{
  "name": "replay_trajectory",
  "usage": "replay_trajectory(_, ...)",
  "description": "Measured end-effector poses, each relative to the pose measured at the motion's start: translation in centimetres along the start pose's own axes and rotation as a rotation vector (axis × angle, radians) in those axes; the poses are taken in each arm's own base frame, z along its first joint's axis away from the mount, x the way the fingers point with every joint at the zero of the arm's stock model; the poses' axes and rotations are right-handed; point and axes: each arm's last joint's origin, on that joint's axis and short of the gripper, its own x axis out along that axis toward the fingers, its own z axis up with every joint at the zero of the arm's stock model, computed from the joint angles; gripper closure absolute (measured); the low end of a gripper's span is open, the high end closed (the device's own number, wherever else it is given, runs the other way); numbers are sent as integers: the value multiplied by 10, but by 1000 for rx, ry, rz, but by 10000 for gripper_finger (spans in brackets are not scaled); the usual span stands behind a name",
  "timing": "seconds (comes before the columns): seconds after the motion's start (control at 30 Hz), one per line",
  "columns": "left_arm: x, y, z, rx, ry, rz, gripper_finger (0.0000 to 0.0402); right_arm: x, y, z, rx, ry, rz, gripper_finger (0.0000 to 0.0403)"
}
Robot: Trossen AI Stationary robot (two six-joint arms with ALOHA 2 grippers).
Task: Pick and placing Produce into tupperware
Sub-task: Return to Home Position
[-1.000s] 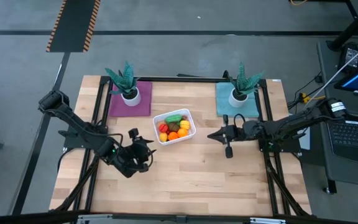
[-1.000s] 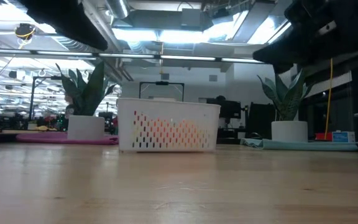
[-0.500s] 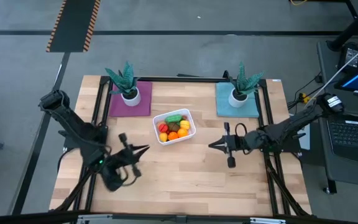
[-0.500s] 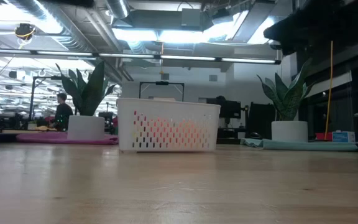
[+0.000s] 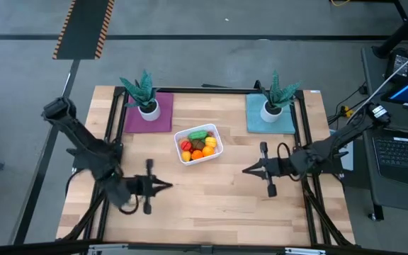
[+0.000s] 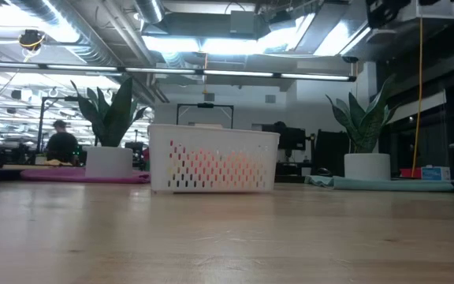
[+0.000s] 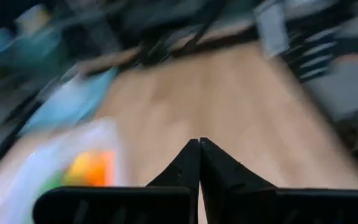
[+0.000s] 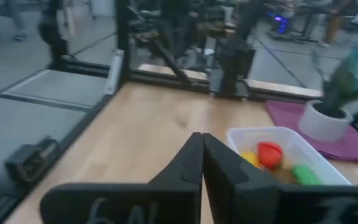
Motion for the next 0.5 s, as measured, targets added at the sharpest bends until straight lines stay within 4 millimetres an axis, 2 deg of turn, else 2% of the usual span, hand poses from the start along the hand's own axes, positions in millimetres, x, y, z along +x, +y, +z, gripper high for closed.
replay_trajectory(0.1,13,14,2,84,-185,-184,400,0,1,5,4,-15,27,387)
replay_trajectory(0.2,9,41,-1,92,-292,-143,397,-1,1,6,2,-16,29,384)
replay_trajectory(0.33,-16,66,-10,45,-341,-140,400,-12,-5,13,15,-47,28,388)
replay_trajectory(0.5,-53,91,-20,6,-420,-174,399,-44,-20,26,14,-101,24,393)
